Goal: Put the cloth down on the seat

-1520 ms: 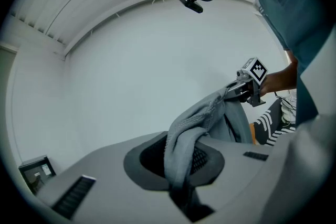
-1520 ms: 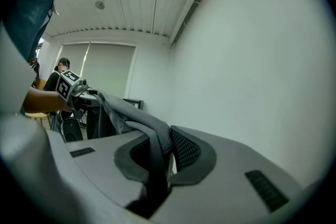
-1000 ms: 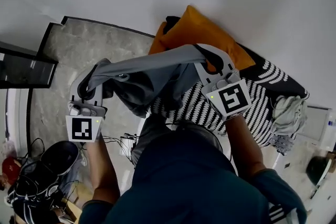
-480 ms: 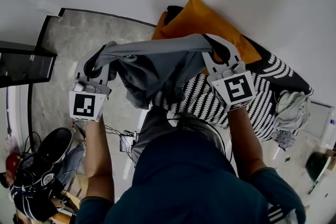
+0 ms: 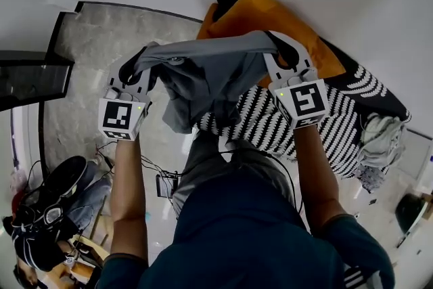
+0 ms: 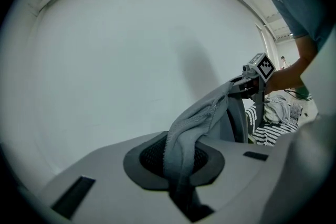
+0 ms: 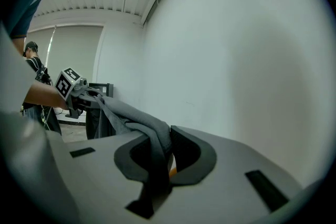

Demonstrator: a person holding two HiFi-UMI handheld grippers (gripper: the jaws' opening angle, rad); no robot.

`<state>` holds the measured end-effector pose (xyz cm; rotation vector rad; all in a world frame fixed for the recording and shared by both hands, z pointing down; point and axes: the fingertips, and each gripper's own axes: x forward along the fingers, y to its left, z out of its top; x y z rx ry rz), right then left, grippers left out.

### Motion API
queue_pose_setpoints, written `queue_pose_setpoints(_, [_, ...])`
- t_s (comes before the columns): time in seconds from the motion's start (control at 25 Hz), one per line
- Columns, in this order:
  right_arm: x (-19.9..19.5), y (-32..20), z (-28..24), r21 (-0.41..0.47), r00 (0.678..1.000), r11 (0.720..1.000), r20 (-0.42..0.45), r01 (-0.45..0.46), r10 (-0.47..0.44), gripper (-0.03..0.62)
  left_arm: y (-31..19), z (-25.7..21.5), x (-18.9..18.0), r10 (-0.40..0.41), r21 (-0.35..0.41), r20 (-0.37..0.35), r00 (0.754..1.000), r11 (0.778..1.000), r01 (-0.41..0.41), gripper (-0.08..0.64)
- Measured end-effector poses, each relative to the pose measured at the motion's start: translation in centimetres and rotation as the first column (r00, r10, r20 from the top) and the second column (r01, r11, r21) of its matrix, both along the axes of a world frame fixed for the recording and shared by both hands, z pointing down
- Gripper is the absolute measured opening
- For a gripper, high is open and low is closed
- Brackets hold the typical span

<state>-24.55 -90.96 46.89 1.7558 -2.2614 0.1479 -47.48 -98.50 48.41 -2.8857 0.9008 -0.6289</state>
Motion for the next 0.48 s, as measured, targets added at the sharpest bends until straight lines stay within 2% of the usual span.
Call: queue_pose_setpoints(0.48, [1.6, -2.9, 6.8, -0.024, 0.999, 0.999, -0.024, -0.027, 0.026, 0.046, -2.1, 7.4, 1.1, -0.053, -0.115, 0.051, 0.997, 0.992, 0.059, 0.032])
